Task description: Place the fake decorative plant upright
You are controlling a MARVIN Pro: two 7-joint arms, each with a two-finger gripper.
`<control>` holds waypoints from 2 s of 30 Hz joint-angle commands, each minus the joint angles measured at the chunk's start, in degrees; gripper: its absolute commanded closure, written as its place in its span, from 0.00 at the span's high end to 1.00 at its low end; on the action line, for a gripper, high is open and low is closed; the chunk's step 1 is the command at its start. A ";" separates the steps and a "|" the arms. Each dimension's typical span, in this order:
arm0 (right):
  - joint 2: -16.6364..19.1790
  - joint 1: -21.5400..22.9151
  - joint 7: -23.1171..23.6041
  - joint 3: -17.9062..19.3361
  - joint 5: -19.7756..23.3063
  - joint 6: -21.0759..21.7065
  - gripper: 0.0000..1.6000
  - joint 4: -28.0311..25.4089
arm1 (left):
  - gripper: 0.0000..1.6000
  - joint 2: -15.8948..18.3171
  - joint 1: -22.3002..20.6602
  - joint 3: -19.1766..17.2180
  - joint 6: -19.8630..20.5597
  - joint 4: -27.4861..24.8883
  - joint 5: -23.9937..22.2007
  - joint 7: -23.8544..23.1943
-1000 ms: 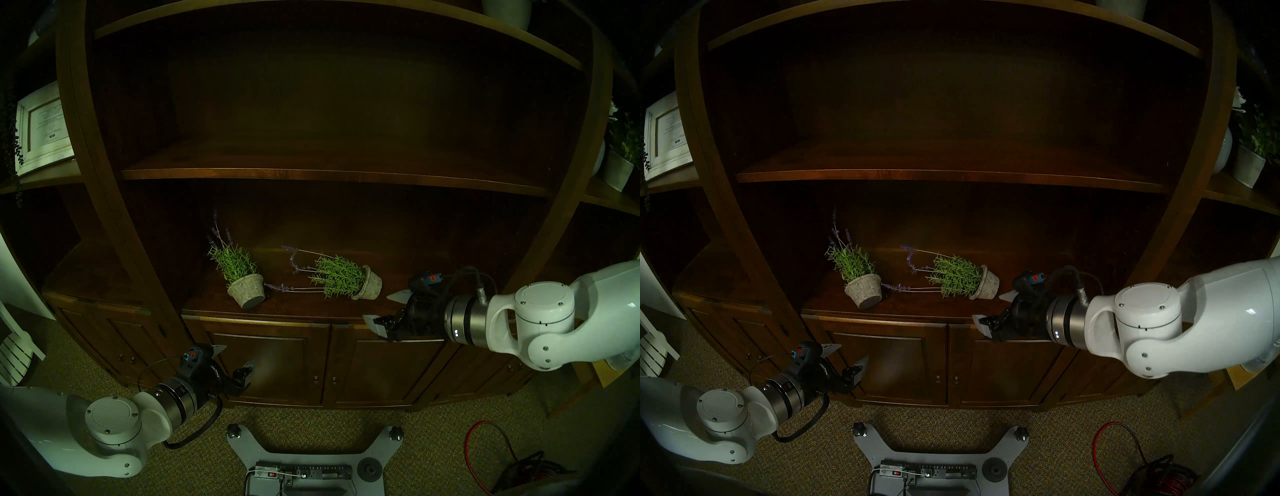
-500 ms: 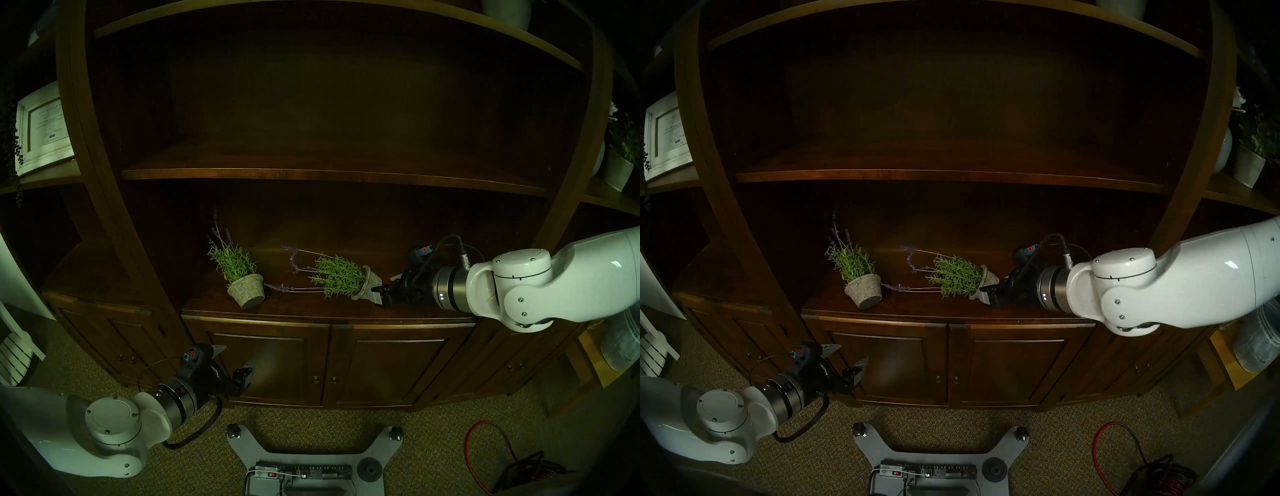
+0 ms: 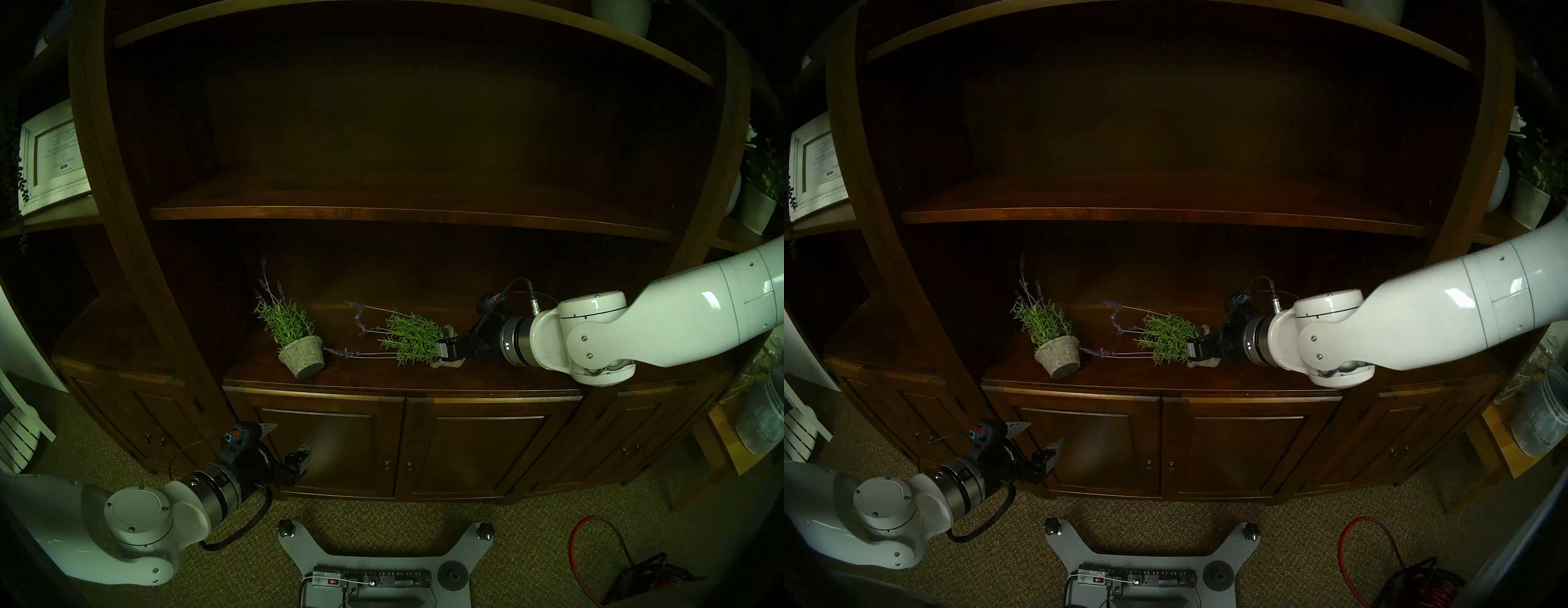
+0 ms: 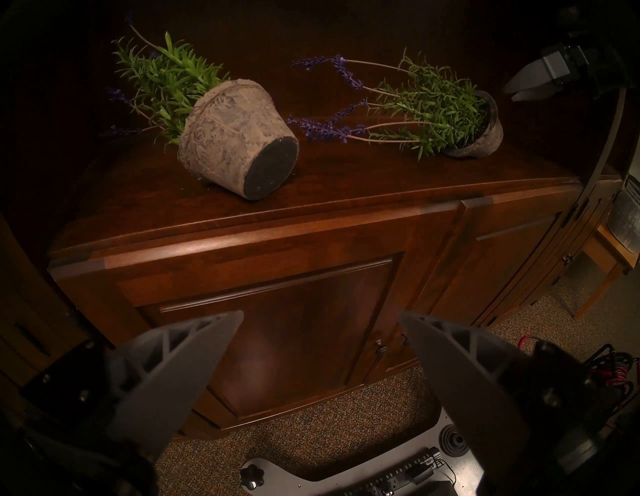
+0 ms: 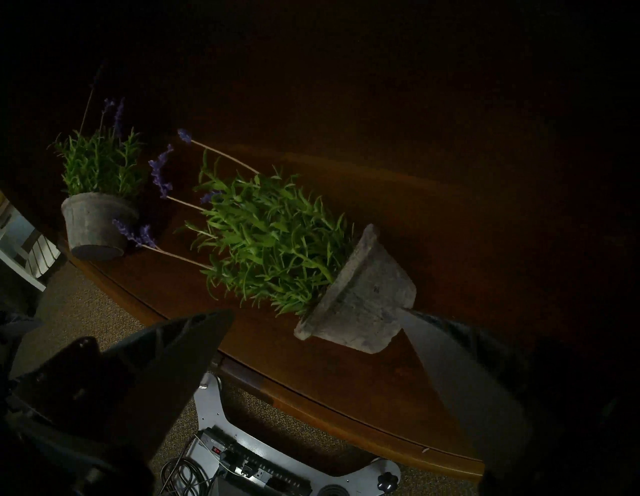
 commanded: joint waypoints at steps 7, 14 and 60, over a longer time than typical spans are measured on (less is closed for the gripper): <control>-4.87 -3.20 -5.42 2.94 3.50 -1.52 1.00 3.18 | 1.00 -0.08 -0.52 -0.62 -0.45 -0.63 0.03 0.18; -5.34 -3.43 -6.02 2.70 3.48 -2.07 1.00 3.25 | 1.00 -0.08 -0.52 -0.62 -0.44 -0.63 0.04 0.18; -10.61 -8.36 -6.03 4.30 9.41 -2.95 0.67 9.81 | 1.00 -0.08 -0.51 -0.63 -0.45 -0.64 0.04 0.19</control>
